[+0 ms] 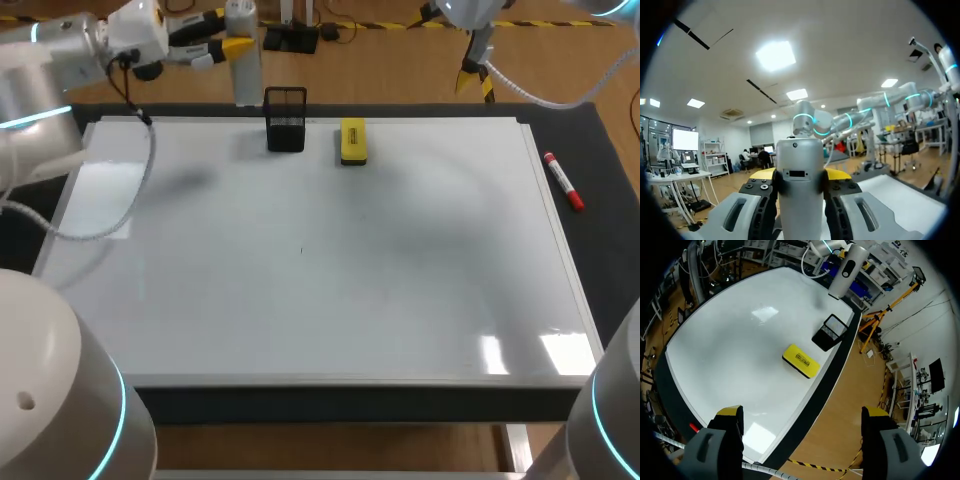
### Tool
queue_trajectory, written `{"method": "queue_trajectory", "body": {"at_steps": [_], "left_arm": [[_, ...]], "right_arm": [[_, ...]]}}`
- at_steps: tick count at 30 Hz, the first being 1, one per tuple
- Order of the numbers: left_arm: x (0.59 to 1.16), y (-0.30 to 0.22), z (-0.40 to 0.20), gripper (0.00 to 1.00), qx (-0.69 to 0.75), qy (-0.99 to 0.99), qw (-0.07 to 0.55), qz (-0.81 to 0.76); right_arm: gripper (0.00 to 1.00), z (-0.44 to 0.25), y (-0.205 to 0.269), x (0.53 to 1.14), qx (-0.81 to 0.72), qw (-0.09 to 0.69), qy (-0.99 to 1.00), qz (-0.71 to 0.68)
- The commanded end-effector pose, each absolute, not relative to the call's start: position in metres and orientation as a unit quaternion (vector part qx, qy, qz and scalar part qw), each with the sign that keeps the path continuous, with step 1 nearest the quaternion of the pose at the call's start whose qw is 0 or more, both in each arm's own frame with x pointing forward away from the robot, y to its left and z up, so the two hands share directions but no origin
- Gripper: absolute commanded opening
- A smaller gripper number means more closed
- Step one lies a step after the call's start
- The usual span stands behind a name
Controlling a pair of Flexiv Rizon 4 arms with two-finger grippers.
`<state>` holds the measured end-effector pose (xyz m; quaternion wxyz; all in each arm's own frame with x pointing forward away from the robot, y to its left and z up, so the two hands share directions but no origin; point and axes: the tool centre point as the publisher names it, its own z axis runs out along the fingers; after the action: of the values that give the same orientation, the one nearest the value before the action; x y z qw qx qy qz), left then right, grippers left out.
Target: Pick up the inspection probe, press it on each red-marked spot on the whiteboard one by one, put down the probe, pick up the eraser, and wipe off all the red marks.
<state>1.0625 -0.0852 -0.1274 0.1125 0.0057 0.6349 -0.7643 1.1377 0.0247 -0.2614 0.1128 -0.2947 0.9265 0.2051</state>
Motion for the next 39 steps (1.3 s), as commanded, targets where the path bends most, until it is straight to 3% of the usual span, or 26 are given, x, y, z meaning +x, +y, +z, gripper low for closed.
{"method": "queue_trajectory", "body": {"at_steps": [1, 17, 39], "left_arm": [[1.092, -0.101, -0.134, 0.0, 0.054, 0.634, 0.066, -0.769], [1.11, -0.13, -0.148, 0.0, 0.084, 0.628, 0.031, -0.773], [1.116, -0.132, -0.17, 0.0, 0.086, 0.624, 0.023, -0.776]], "right_arm": [[1.0, -0.261, 0.024, 1.138, -0.296, 0.111, 0.927, 0.203], [1.0, -0.261, 0.024, 1.138, -0.296, 0.111, 0.927, 0.203], [1.0, -0.261, 0.024, 1.138, -0.296, 0.111, 0.927, 0.203]]}}
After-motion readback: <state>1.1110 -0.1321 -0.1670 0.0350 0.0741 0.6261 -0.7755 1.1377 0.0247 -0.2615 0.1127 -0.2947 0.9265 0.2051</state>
